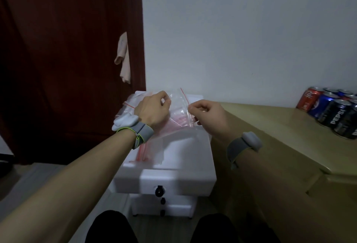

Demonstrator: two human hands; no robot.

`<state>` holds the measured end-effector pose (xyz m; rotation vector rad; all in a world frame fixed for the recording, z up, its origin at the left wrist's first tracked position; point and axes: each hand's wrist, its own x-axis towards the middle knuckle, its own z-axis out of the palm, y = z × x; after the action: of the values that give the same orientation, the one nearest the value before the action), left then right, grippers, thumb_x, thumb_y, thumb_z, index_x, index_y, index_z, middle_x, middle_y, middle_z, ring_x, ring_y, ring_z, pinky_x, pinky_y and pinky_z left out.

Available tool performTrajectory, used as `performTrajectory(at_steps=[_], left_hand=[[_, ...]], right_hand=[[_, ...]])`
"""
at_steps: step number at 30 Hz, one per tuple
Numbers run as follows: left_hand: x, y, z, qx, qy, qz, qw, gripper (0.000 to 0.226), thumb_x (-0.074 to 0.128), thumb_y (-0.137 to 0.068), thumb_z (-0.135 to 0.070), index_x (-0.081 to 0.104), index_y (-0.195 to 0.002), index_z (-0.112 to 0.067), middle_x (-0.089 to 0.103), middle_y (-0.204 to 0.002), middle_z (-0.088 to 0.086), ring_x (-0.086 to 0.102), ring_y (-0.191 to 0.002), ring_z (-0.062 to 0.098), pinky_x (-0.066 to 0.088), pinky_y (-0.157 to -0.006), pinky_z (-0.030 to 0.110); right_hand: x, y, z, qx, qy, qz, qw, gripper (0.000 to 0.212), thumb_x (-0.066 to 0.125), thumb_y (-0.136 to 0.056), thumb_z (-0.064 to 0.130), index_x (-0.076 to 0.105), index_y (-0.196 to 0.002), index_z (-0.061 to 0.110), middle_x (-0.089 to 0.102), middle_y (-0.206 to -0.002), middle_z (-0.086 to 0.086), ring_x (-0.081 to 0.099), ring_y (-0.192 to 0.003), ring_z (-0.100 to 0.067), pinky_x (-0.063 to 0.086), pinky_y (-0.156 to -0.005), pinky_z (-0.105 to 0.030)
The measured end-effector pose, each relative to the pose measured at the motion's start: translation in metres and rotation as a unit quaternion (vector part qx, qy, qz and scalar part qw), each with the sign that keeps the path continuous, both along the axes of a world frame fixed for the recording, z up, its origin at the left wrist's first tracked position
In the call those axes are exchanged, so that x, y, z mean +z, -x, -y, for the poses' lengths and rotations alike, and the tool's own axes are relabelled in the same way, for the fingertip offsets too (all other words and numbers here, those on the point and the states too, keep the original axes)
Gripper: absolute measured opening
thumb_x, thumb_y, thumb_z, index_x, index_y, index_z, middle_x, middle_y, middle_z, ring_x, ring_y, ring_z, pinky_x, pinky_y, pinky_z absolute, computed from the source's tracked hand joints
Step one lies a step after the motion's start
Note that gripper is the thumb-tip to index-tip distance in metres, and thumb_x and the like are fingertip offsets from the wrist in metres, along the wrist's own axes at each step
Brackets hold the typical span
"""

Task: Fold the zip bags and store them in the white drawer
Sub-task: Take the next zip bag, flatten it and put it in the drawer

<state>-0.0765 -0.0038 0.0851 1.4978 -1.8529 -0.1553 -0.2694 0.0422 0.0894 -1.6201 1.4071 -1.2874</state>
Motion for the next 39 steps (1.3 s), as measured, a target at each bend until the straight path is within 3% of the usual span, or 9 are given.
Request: performTrajectory(at_steps=[4,8,11,14,20,23,27,34,39], left_hand=[[-0.006,-0.002,-0.005,0.002,-0.05,0.021,0.998,0.016,0.045,-0.091,-0.043,0.059,-0.09,-0.035,0.064,-0.083,-0.008,0.062,-0.091,0.029,0.051,-0.08,0.038],[-0.017,-0.005,-0.009,-0.018,-0.101,0.029,0.994,0.014,0.048,-0.09,-0.043,0.059,-0.088,-0.034,0.067,-0.084,-0.012,0.062,-0.096,0.026,0.053,-0.084,0.04],[-0.025,-0.006,-0.011,-0.028,-0.107,0.017,0.994,0.013,0.052,-0.09,-0.04,0.059,-0.096,-0.032,0.066,-0.091,-0.011,0.061,-0.097,0.024,0.052,-0.085,0.039],[-0.027,-0.004,-0.013,-0.027,-0.107,-0.004,0.994,0.021,0.058,-0.089,-0.039,0.056,-0.105,-0.026,0.065,-0.101,-0.006,0.058,-0.096,0.02,0.047,-0.082,0.035],[-0.028,0.008,-0.028,-0.117,-0.233,-0.125,0.957,0.031,0.06,-0.093,-0.043,0.071,-0.087,-0.015,0.074,-0.086,-0.003,0.068,-0.079,0.016,0.048,-0.064,0.023],[-0.032,0.011,-0.033,-0.149,-0.297,-0.142,0.932,0.035,0.056,-0.095,-0.045,0.071,-0.084,-0.016,0.075,-0.087,-0.002,0.066,-0.075,0.014,0.05,-0.068,0.027],[-0.03,0.011,-0.034,-0.156,-0.306,-0.222,0.912,0.034,0.06,-0.093,-0.042,0.072,-0.092,-0.011,0.075,-0.089,0.001,0.069,-0.075,0.015,0.05,-0.071,0.028],[-0.027,0.005,-0.031,-0.147,-0.314,-0.19,0.918,0.019,0.067,-0.088,-0.022,0.077,-0.093,-0.007,0.076,-0.085,0.003,0.069,-0.074,0.015,0.049,-0.067,0.025],[-0.029,-0.002,-0.03,-0.145,-0.313,-0.2,0.917,0.015,0.068,-0.089,-0.026,0.075,-0.087,-0.013,0.077,-0.085,0.0,0.067,-0.071,0.012,0.047,-0.065,0.025]], right_hand=[[-0.01,0.004,-0.002,0.015,-0.024,-0.004,1.0,0.01,0.066,-0.09,0.014,0.073,-0.086,0.009,0.073,-0.076,-0.01,0.069,-0.066,-0.018,0.059,-0.068,-0.036],[-0.013,0.008,-0.007,0.057,-0.076,0.045,0.994,0.01,0.069,-0.087,0.005,0.073,-0.085,-0.004,0.067,-0.073,-0.016,0.06,-0.062,-0.019,0.054,-0.056,-0.025],[-0.016,0.008,-0.01,0.073,-0.092,0.06,0.991,0.011,0.072,-0.084,0.003,0.072,-0.082,-0.008,0.065,-0.07,-0.018,0.058,-0.058,-0.02,0.052,-0.055,-0.026],[-0.022,0.006,-0.01,0.064,-0.101,0.063,0.991,0.012,0.077,-0.082,0.007,0.072,-0.078,-0.003,0.065,-0.067,-0.016,0.056,-0.054,-0.02,0.054,-0.055,-0.027],[-0.033,-0.001,-0.013,0.054,-0.135,0.058,0.988,0.015,0.08,-0.08,0.008,0.071,-0.087,-0.002,0.068,-0.071,-0.011,0.063,-0.058,-0.017,0.059,-0.058,-0.026],[-0.038,-0.005,-0.015,0.052,-0.14,0.051,0.987,0.024,0.08,-0.081,0.013,0.07,-0.094,-0.005,0.069,-0.076,-0.01,0.065,-0.063,-0.015,0.059,-0.056,-0.024],[-0.04,-0.008,-0.017,0.059,-0.146,0.051,0.986,0.03,0.082,-0.079,0.018,0.069,-0.096,-0.003,0.072,-0.088,-0.017,0.067,-0.073,-0.019,0.062,-0.064,-0.027],[-0.047,-0.014,-0.016,0.093,-0.171,0.031,0.98,0.021,0.078,-0.083,0.024,0.067,-0.091,0.009,0.07,-0.086,-0.006,0.067,-0.077,-0.018,0.06,-0.071,-0.03],[-0.05,-0.016,-0.014,0.099,-0.201,0.076,0.972,0.014,0.068,-0.092,0.026,0.064,-0.091,0.012,0.067,-0.088,-0.008,0.066,-0.074,-0.02,0.055,-0.065,-0.029]])
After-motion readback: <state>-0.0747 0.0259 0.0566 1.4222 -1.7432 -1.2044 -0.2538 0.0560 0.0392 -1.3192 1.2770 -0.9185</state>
